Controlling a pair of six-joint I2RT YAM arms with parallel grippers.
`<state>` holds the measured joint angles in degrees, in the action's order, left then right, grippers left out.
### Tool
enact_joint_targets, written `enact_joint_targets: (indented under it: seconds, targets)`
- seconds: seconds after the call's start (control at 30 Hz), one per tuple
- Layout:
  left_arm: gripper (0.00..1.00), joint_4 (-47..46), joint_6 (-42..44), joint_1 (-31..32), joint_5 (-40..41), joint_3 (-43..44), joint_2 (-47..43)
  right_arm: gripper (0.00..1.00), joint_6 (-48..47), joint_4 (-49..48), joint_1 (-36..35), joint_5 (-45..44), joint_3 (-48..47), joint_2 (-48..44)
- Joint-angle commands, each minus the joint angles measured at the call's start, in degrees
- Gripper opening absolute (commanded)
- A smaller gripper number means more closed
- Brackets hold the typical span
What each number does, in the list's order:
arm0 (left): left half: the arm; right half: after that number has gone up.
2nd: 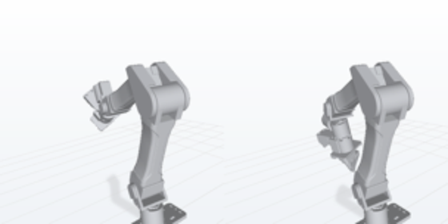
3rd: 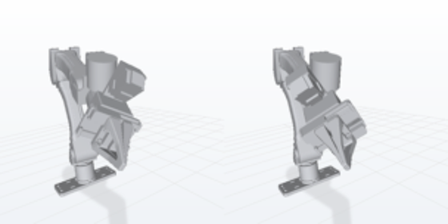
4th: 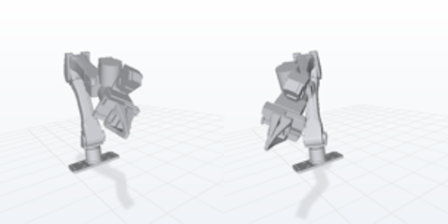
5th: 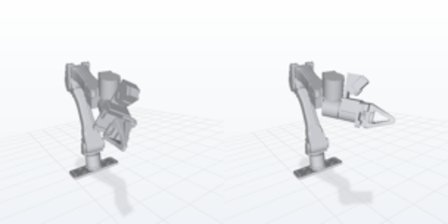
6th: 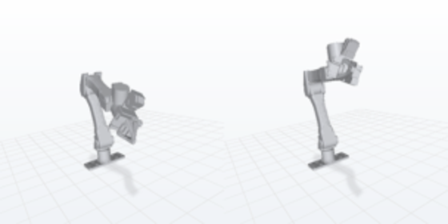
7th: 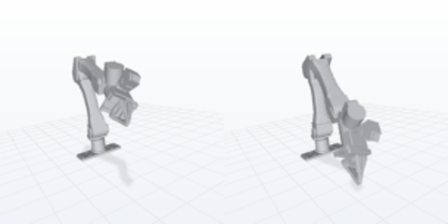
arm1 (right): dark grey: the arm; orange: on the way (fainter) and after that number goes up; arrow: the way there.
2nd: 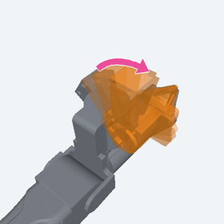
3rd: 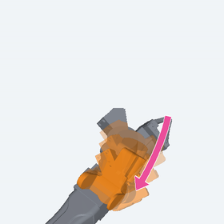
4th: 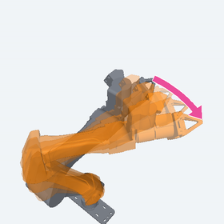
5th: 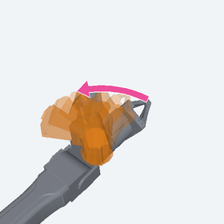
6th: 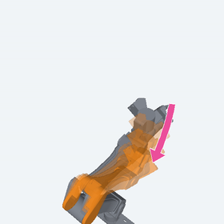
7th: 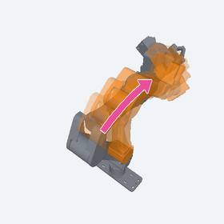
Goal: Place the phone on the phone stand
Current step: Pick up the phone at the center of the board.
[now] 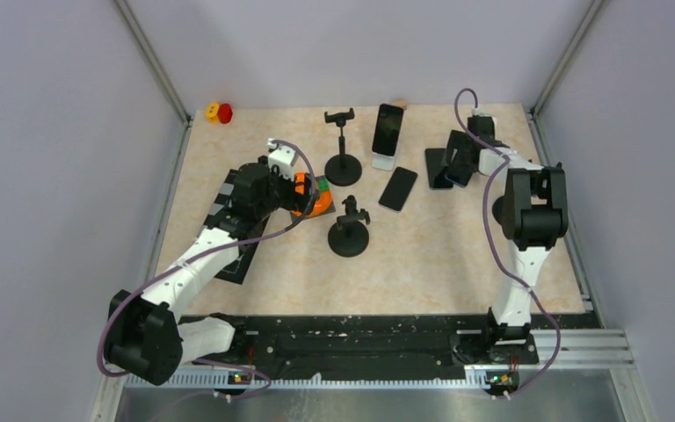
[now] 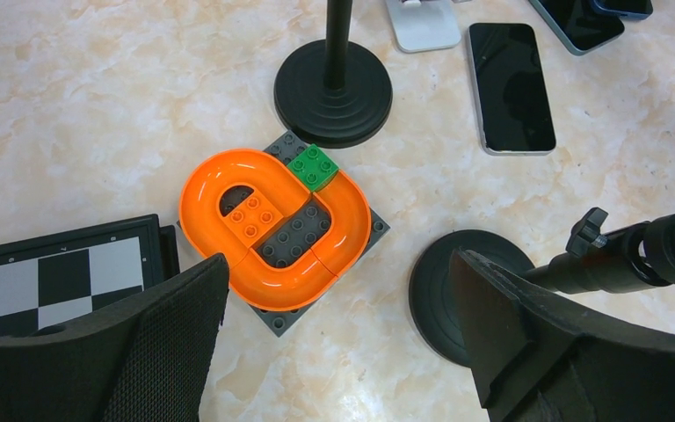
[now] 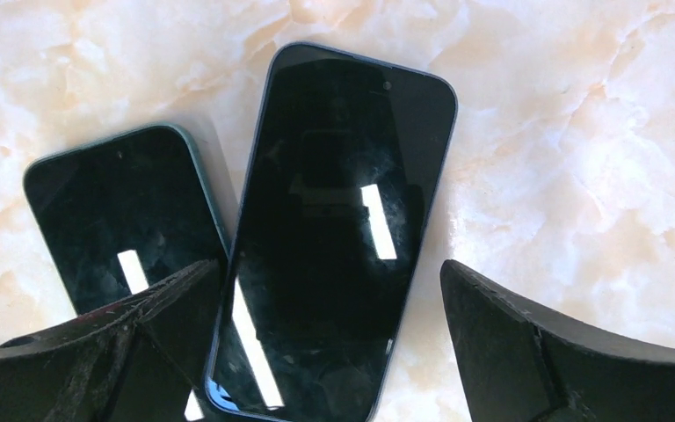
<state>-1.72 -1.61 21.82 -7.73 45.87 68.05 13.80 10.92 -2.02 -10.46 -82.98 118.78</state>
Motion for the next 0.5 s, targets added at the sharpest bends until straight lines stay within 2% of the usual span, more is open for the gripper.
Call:
enact_joint_targets:
  seconds: [0.0,0.3,0.47]
  targets:
    - [0.99,-1.5,-0.2,-0.2,-1.1,1.6,0.5,0.96,1.1,0.4,1.3,2.0,-2.5,2.2]
    - [0.99,-1.4,-0.1,-0.1,-1.3,1.6,0.6,0.95,1.0,0.8,1.4,3.8,-2.0,3.4]
    - [0.99,-1.3,0.0,-0.2,-1.5,1.5,0.6,0.88,-0.1,0.2,1.7,5.0,0.4,3.6]
